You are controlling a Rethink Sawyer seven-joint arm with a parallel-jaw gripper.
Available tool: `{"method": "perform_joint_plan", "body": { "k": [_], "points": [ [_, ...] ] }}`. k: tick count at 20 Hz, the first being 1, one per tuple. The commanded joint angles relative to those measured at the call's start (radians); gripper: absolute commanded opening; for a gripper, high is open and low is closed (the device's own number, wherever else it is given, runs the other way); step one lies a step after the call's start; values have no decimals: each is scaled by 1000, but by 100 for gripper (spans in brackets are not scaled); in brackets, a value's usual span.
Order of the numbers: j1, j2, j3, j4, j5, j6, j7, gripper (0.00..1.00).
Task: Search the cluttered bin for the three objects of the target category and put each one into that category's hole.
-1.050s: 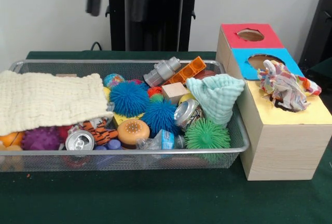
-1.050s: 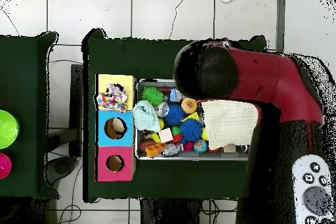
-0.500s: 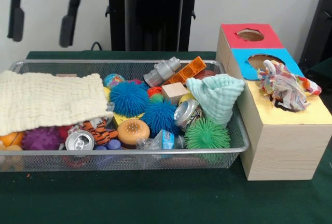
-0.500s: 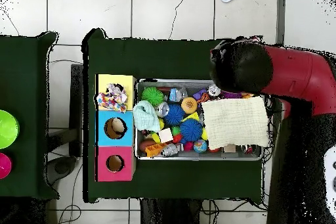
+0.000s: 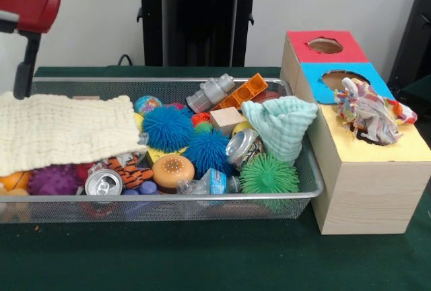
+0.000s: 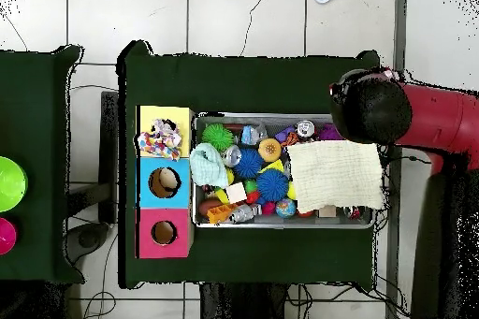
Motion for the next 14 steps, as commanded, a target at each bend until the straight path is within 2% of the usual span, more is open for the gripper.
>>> {"method": "perform_joint_plan", "body": {
  "k": [1, 6, 14],
  "points": [
    [-30, 26, 60, 222, -116, -112, -170, 100],
    [0, 23, -3, 263, -172, -214, -24, 100],
    [62, 23, -76, 312, -194, -277, 100, 100]
  ]
}}
